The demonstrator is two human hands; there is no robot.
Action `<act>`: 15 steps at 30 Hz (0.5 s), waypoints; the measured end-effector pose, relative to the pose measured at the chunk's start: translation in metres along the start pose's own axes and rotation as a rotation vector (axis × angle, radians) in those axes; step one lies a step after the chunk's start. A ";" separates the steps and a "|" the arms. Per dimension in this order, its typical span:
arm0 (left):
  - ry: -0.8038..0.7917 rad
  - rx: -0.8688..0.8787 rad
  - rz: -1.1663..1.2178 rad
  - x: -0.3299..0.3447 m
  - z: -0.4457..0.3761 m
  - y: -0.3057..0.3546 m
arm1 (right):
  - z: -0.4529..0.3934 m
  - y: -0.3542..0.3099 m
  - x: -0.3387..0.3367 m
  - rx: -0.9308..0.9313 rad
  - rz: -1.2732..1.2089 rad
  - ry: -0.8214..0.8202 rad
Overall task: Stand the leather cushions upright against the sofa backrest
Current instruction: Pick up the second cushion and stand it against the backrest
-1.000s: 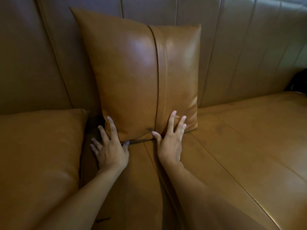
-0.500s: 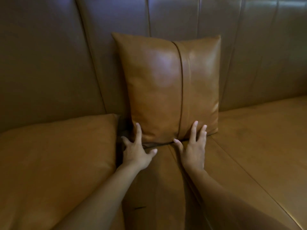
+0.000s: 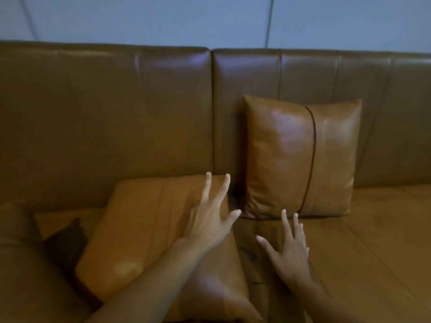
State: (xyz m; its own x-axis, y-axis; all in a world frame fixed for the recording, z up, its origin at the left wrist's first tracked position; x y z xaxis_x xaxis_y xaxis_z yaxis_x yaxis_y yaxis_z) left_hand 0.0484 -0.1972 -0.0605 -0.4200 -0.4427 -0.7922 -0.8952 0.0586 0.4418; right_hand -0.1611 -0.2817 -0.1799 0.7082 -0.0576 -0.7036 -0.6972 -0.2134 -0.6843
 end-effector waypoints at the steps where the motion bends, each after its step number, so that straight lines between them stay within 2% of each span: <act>1: 0.000 -0.007 -0.017 -0.013 0.007 -0.010 | 0.005 -0.015 0.006 -0.013 -0.017 -0.015; 8: -0.011 -0.183 -0.127 -0.080 0.056 -0.087 | 0.013 -0.106 0.038 -0.027 -0.183 -0.110; 15: -0.034 -0.313 -0.207 -0.093 0.075 -0.129 | 0.009 -0.146 0.054 -0.083 -0.246 -0.231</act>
State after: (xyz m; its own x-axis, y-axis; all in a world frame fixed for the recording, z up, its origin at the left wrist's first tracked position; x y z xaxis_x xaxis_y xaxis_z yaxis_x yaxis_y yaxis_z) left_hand 0.1917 -0.0964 -0.0754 -0.2445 -0.3860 -0.8895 -0.8748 -0.3080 0.3741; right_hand -0.0218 -0.2447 -0.1194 0.8037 0.2257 -0.5506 -0.4906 -0.2723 -0.8277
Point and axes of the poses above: each hand's wrist, its own z-axis away from the middle knuckle, its own x-axis out of the palm, y = z × x, the point moved 6 cm from there along -z, towards the middle knuckle, and after that the axes turned 4 degrees about x, right-handed, at the moved point
